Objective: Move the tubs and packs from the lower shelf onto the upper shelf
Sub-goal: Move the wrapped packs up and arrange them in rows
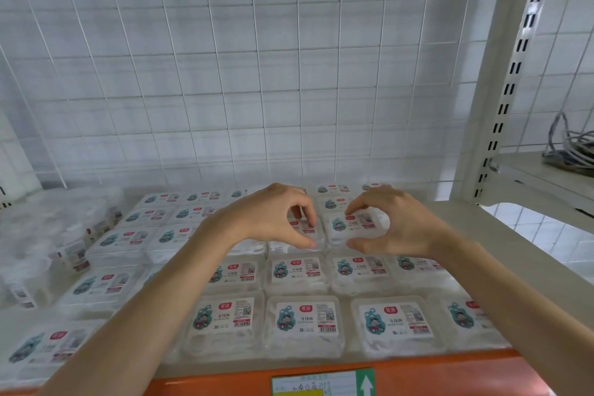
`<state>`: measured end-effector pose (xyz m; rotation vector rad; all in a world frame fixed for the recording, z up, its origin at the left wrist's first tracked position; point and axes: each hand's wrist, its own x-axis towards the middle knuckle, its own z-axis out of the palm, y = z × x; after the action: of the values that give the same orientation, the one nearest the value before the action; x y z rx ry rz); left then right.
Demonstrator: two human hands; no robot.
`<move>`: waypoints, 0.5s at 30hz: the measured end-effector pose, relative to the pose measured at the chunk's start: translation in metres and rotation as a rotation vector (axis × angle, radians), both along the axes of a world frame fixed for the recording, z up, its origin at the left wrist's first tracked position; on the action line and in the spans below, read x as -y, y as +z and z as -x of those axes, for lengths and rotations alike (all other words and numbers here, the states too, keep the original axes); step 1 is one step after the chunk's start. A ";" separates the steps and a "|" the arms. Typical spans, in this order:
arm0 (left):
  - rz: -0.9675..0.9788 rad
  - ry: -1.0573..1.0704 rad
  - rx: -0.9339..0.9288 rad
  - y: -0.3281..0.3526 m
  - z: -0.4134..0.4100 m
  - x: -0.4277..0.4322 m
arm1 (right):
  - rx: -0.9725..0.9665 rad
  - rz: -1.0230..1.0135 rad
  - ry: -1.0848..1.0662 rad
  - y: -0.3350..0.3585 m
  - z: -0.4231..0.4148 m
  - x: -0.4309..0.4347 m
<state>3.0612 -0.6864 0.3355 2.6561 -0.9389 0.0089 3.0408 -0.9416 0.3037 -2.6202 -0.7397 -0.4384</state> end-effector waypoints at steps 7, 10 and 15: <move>-0.001 -0.009 0.010 -0.002 -0.002 0.000 | 0.027 0.009 0.029 -0.004 -0.002 -0.003; -0.005 -0.013 0.014 -0.002 -0.003 0.000 | 0.033 0.020 0.027 -0.005 -0.002 -0.004; 0.061 -0.027 0.039 0.002 -0.001 -0.003 | 0.050 0.007 0.032 -0.006 -0.002 -0.005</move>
<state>3.0623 -0.6837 0.3375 2.5956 -0.9715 0.0827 3.0432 -0.9369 0.2975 -2.6090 -0.7992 -0.4946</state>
